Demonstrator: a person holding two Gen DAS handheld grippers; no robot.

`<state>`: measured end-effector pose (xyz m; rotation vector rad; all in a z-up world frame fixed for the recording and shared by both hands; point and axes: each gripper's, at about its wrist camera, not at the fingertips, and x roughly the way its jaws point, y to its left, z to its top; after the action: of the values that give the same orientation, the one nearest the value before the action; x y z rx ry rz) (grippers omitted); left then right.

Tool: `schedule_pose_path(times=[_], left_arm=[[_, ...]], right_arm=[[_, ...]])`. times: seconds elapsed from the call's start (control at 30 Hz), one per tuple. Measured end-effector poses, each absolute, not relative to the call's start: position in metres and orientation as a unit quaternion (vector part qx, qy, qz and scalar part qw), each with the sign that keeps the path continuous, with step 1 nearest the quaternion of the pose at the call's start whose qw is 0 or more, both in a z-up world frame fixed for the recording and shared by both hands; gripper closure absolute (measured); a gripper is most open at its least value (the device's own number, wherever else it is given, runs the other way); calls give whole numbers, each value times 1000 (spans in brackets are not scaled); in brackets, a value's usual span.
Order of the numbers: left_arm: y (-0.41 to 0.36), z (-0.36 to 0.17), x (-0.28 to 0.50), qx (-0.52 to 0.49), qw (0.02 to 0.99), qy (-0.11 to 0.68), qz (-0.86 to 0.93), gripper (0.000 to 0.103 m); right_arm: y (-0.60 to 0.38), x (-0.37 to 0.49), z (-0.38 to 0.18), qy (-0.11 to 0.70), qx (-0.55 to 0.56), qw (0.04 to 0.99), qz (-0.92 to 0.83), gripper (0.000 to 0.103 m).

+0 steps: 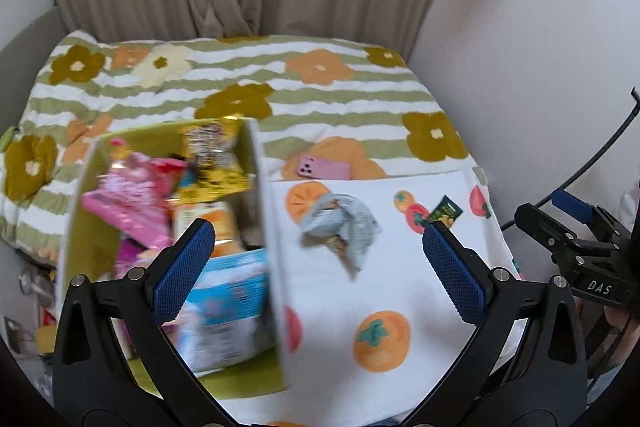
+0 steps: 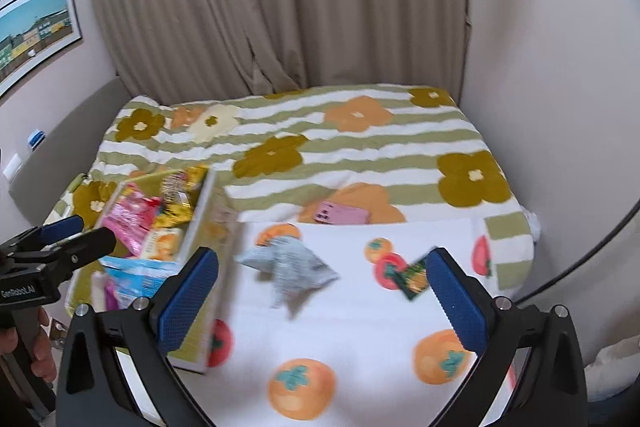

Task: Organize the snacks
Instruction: 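Move both tools back over the last snacks, then grasp the grey bag with the left gripper while the right grasps the green cracker packet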

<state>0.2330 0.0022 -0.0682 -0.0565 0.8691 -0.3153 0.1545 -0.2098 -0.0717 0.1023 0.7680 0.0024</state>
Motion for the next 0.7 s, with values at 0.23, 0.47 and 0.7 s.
schedule_pose_path(times=[0.23, 0.47, 0.7], left_arm=[[-71, -107, 276, 16, 871, 466, -153, 0], [-114, -169, 326, 74, 836, 528, -128, 0], [-119, -216, 359, 86, 800, 584, -105, 0]], right_arm=[[-270, 169, -101, 402, 70, 913, -16, 0], [-308, 200, -155, 450, 94, 888, -10, 0], [-330, 229, -207, 493, 132, 860, -15, 0]])
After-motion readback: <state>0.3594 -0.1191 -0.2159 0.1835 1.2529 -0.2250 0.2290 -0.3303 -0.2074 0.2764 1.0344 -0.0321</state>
